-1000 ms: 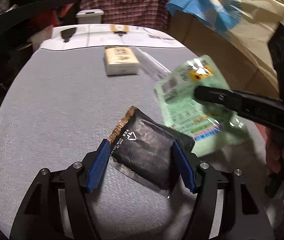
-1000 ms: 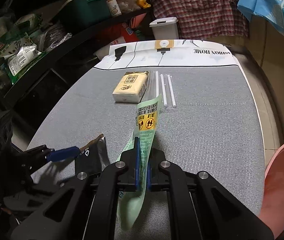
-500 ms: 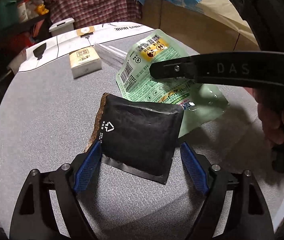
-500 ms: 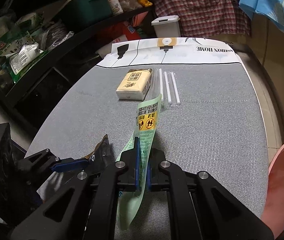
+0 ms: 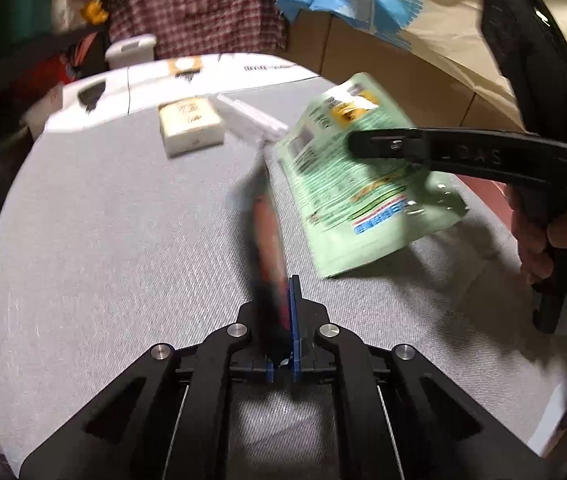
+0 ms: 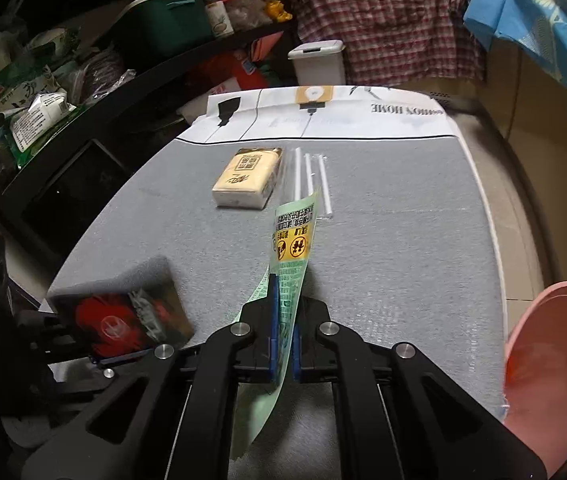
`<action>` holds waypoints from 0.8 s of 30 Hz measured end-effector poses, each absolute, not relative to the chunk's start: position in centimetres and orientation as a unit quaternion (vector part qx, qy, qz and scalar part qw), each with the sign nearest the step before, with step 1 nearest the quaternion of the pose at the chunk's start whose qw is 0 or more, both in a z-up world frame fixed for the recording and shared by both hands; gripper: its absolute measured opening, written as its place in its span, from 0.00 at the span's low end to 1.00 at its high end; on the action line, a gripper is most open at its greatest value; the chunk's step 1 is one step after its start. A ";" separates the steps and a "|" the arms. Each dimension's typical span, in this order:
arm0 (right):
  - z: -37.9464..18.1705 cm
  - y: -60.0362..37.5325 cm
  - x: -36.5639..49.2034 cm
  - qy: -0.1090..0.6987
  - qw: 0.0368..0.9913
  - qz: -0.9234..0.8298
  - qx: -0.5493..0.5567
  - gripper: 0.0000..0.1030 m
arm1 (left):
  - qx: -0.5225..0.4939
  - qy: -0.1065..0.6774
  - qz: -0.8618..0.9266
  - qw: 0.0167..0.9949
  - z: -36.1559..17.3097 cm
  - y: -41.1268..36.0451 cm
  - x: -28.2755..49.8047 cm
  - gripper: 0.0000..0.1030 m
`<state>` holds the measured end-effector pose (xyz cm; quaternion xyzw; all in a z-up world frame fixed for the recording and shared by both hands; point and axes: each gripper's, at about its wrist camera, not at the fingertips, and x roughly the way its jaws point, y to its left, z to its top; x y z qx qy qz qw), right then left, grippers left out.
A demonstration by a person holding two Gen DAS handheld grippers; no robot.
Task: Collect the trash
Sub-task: 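Carry the green packet and black sachet with both tools over the pink bucket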
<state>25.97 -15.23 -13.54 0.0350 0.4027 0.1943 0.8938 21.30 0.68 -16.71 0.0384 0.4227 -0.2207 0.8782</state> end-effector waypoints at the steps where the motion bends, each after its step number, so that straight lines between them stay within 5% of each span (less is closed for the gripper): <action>1: -13.4 -15.4 25.8 0.403 0.894 0.193 0.035 0.05 | 0.039 0.420 -0.215 0.881 -16.6 0.9 21.2 0.05; 14: -8.6 -18.1 22.1 0.377 0.910 0.169 0.026 0.05 | 0.030 0.379 -0.182 0.907 -10.1 1.0 19.3 0.05; 24: -1.8 -25.5 17.6 0.341 0.933 0.111 0.012 0.05 | 0.041 0.339 -0.211 0.916 -3.7 -8.0 19.5 0.05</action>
